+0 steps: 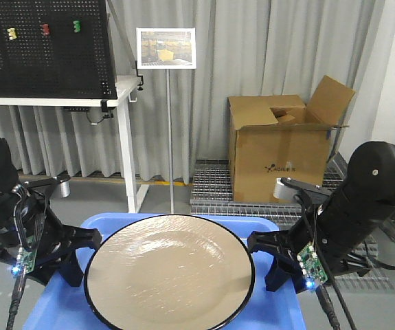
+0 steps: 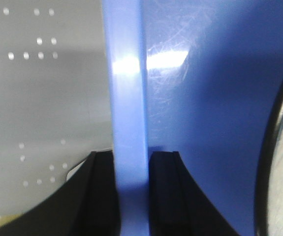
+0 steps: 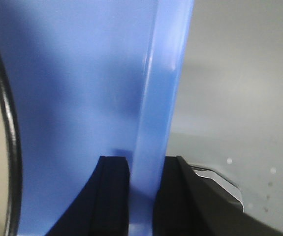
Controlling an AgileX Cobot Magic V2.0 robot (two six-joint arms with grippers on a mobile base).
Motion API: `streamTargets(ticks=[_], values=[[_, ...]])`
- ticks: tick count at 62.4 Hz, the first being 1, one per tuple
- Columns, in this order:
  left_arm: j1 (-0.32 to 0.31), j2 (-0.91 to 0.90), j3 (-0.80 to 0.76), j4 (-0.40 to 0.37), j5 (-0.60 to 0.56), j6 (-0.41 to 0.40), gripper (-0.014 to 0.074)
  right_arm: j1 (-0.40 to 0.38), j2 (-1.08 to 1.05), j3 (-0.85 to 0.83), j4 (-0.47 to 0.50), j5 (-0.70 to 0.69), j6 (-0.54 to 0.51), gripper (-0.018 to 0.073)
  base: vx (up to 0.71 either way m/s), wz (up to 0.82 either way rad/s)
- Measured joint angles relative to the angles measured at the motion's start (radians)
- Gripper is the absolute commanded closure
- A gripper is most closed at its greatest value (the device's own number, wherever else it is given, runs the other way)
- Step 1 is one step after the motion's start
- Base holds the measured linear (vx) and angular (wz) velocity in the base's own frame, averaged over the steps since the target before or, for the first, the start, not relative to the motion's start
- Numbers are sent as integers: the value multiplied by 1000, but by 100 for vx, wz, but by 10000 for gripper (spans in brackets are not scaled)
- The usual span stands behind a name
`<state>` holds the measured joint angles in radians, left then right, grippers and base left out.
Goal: Place disk in tray to left cabinet
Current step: 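Hold the tray with both grippers while driving to the open cabinet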
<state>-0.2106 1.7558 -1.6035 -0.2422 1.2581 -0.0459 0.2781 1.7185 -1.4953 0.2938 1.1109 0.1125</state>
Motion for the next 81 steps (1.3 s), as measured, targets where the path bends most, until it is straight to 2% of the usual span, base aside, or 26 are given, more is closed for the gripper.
streamTargets(ticks=[39, 81], values=[[1, 0, 0, 4, 0, 1, 596, 0, 0, 0, 6, 0, 0, 561, 61, -17], [1, 0, 0, 6, -1, 1, 596, 0, 0, 0, 7, -2, 0, 561, 46, -67]])
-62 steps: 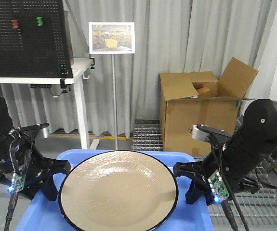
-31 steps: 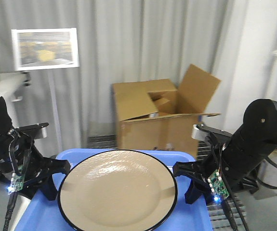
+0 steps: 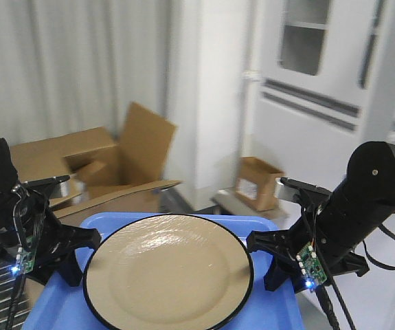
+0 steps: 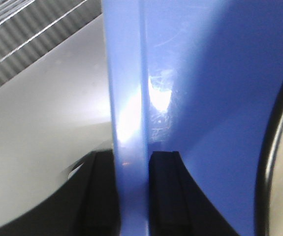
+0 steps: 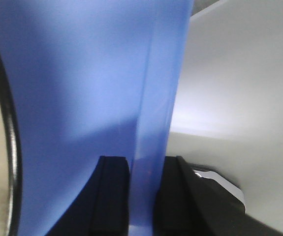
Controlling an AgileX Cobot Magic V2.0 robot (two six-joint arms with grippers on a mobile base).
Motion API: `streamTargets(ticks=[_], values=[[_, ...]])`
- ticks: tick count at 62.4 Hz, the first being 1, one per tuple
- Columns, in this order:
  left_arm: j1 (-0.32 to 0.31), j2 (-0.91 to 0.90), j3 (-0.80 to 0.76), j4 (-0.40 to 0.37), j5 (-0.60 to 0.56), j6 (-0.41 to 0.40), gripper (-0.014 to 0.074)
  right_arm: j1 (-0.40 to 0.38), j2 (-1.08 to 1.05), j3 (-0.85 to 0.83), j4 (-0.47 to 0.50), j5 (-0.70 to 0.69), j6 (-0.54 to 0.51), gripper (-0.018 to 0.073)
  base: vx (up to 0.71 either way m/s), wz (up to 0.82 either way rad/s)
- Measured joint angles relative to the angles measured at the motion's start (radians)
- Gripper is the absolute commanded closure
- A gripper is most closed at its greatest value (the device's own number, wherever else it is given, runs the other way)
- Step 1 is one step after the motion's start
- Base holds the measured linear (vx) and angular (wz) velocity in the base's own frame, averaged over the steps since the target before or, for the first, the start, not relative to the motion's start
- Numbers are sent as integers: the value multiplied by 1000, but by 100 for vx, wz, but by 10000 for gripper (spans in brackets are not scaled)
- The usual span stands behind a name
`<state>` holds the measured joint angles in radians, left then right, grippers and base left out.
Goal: Place disk in tray to left cabinet
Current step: 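Hold the tray with both grippers while driving to the open cabinet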
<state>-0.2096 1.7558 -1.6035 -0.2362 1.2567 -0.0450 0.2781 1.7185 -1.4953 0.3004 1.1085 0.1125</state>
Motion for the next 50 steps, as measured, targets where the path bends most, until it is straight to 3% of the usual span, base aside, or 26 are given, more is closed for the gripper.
streamTargets(ticks=[50], values=[[0, 1, 0, -1, 0, 0, 596, 0, 1, -1, -1, 3, 0, 561, 23, -77]])
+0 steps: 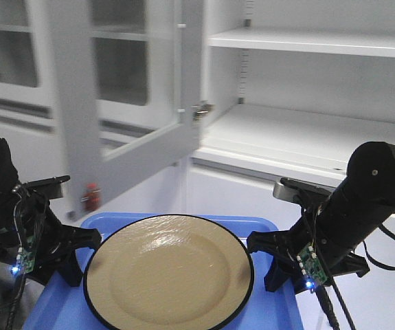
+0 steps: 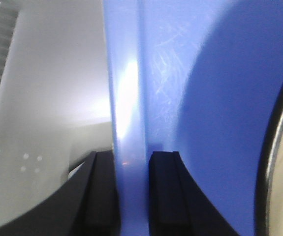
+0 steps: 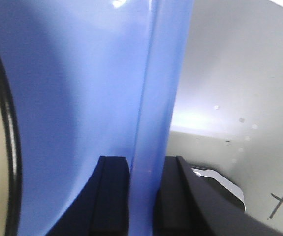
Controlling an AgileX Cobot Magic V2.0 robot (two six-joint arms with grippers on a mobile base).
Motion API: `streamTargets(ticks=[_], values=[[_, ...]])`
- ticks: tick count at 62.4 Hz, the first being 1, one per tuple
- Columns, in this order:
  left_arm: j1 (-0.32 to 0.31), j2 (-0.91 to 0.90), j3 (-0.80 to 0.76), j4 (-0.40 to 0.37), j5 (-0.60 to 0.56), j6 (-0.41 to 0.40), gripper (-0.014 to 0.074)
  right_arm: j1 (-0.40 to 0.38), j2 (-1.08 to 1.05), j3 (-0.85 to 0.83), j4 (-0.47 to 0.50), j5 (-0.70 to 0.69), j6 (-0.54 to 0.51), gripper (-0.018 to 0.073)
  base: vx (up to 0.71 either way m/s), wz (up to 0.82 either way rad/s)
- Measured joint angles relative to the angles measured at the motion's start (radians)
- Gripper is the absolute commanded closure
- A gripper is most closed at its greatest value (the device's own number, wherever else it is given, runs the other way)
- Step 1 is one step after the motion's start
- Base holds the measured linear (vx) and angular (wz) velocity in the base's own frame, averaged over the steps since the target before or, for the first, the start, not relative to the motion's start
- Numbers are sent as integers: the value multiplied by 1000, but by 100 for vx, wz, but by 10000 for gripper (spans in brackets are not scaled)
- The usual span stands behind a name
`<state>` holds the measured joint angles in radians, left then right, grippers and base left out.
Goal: Place disk in tray to left cabinet
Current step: 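Hold the tray with both grippers while driving to the open cabinet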
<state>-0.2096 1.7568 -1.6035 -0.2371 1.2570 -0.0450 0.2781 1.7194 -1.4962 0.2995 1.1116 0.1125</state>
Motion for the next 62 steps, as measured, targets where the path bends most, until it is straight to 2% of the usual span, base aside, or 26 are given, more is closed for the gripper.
streamTargets(ticks=[26, 62], values=[[-2, 0, 0, -1, 0, 0, 596, 0, 0, 0, -12, 6, 0, 561, 21, -53], [-2, 0, 0, -1, 0, 0, 596, 0, 0, 0, -6, 6, 0, 561, 30, -20]])
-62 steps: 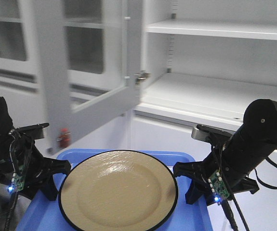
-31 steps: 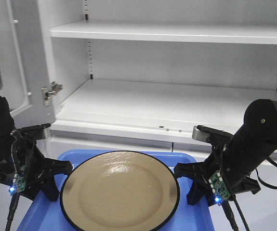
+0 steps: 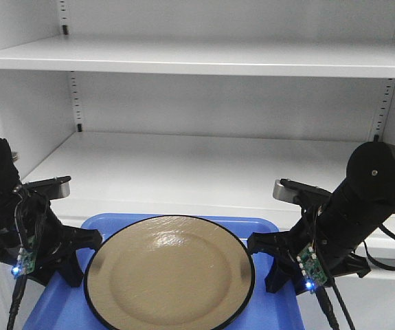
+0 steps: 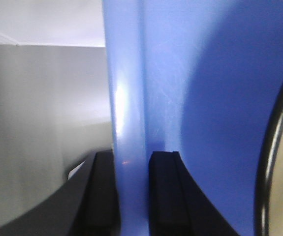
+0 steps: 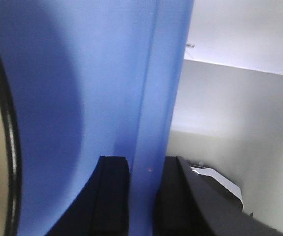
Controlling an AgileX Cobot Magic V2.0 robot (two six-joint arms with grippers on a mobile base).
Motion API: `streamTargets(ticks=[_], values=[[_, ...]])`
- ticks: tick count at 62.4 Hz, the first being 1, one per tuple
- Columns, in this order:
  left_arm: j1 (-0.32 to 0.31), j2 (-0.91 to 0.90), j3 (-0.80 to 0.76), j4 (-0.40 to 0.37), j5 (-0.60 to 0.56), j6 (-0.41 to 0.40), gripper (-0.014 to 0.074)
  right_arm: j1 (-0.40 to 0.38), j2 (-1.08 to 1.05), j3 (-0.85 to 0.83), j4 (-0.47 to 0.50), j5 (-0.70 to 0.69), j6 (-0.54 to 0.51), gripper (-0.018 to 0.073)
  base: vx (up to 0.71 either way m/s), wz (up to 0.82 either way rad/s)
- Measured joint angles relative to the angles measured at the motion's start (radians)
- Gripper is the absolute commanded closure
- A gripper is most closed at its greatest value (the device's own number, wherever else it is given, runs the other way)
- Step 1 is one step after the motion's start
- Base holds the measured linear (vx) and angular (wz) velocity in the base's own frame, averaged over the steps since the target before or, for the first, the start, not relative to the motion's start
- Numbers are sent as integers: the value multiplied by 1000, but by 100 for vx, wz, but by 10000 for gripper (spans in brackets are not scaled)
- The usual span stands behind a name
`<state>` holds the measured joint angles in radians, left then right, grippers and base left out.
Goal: Place disk in tray to left cabinet
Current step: 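Hold the tray with both grippers while driving to the open cabinet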
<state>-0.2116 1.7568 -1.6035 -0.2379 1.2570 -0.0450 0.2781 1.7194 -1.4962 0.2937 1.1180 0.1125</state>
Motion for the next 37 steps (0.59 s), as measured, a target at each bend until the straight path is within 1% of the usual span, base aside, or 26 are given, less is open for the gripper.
streamTargets(ticks=[17, 37], values=[[0, 0, 0, 0, 0, 0, 596, 0, 0, 0, 0, 0, 0, 561, 25, -18], [0, 0, 0, 0, 0, 0, 596, 0, 0, 0, 0, 0, 0, 561, 18, -14]])
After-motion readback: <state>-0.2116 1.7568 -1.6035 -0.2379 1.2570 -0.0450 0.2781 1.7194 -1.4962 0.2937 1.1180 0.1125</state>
